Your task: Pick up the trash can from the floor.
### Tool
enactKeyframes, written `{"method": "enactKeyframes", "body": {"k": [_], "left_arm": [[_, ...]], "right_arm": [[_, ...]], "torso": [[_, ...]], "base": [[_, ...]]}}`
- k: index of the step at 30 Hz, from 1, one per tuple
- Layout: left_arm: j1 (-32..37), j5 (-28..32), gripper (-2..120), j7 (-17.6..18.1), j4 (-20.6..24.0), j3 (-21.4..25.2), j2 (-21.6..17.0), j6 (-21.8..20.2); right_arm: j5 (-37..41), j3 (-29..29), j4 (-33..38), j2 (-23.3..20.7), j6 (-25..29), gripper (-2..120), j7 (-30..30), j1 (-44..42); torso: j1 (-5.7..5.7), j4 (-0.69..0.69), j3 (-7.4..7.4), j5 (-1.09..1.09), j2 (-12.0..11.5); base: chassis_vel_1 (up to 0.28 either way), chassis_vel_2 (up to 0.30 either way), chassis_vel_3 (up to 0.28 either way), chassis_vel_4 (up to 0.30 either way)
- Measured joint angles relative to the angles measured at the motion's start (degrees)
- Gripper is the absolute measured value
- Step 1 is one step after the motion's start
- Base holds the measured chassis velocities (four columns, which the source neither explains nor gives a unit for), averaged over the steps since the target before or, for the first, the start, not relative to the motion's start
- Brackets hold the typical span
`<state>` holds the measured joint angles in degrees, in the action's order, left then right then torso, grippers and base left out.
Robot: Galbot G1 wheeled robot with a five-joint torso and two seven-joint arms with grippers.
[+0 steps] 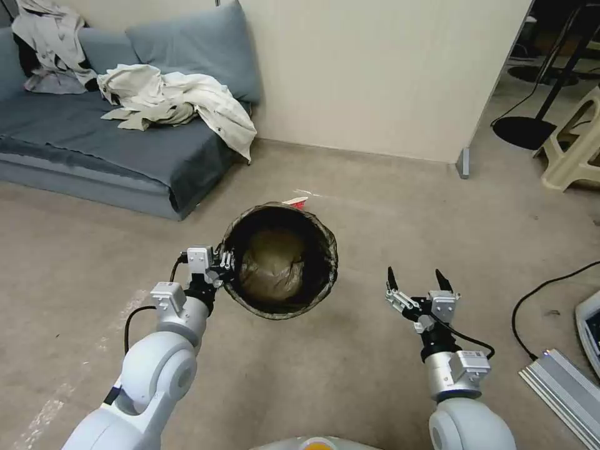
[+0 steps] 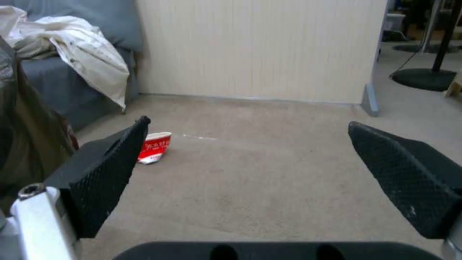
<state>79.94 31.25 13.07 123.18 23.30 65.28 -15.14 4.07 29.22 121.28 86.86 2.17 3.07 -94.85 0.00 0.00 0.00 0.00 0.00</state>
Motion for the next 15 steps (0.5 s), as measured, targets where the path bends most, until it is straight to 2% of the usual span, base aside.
{"method": "enactKeyframes", "body": {"k": [15], "left_arm": [[-1.27, 0.43, 4, 0.4, -0.29, 0.03, -0.21, -0.52]], "right_arm": [[0.01, -0.14, -0.05, -0.16, -0.06, 100, 0.0, 0.17]], "torso": [[0.0, 0.0, 0.0, 0.0, 0.0]], "base": [[0.0, 0.0, 0.0, 0.0]]}}
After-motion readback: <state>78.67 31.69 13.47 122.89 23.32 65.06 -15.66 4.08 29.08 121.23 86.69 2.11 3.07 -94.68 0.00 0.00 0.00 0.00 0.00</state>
